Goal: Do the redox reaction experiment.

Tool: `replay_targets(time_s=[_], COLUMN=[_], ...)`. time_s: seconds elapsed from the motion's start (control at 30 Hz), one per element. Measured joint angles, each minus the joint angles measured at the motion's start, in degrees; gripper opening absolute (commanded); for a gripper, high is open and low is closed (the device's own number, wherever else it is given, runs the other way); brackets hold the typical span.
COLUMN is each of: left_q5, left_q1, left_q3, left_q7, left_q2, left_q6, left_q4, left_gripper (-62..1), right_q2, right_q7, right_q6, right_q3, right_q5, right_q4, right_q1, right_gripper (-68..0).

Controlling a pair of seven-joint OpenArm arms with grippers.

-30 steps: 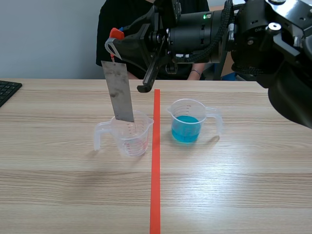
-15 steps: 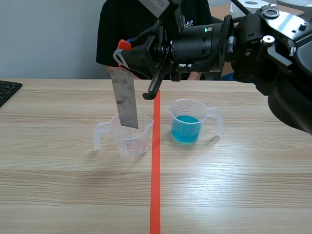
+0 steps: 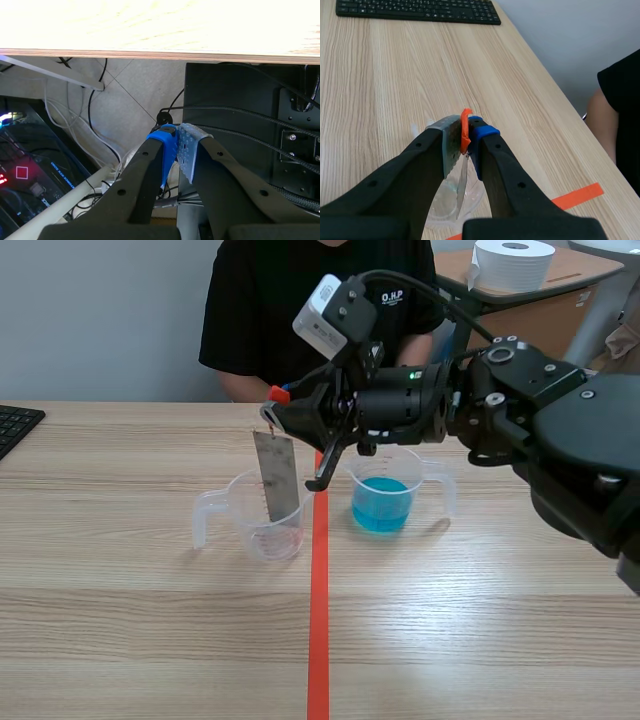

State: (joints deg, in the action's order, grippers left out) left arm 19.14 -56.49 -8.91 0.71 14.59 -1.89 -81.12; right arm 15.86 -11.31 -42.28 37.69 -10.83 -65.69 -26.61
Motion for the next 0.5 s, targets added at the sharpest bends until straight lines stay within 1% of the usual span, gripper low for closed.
replay_targets(time_s=[0.07,0.13,0.23,0.37,0.43,0.5], left_q5=[0.0,0.0,0.0,0.0,0.0,0.0], left_q1=[0.0,0.0,0.0,0.0,0.0,0.0], left_q3=[0.0,0.0,0.0,0.0,0.0,0.0], left_q7=[0.0,0.0,0.0,0.0,0.0,0.0], left_q2=[0.0,0.0,0.0,0.0,0.0,0.0], left_q6=[0.0,0.0,0.0,0.0,0.0,0.0], left_q4=[0.0,0.0,0.0,0.0,0.0,0.0], left_gripper=[-55.1,-51.1,-43.4,-32.0,-26.3,-20.2], right_q2=[-0.4,-1.3,-3.0,-3.8,-3.8,-3.8], right_q7=[-2.1,-3.5,-5.2,-5.4,-5.4,-4.4], right_q6=[0.0,0.0,0.0,0.0,0.0,0.0], right_q3=[0.7,0.7,0.7,0.7,0.7,0.7], right_q5=[1.9,3.3,4.9,5.7,5.7,6.4], right_q4=[1.4,2.6,4.4,5.0,5.0,5.0], right_q1=[0.0,0.0,-0.2,-0.2,-0.2,-0.2], right_gripper=[-66.2,-66.2,-66.2,-65.5,-61.4,-55.4])
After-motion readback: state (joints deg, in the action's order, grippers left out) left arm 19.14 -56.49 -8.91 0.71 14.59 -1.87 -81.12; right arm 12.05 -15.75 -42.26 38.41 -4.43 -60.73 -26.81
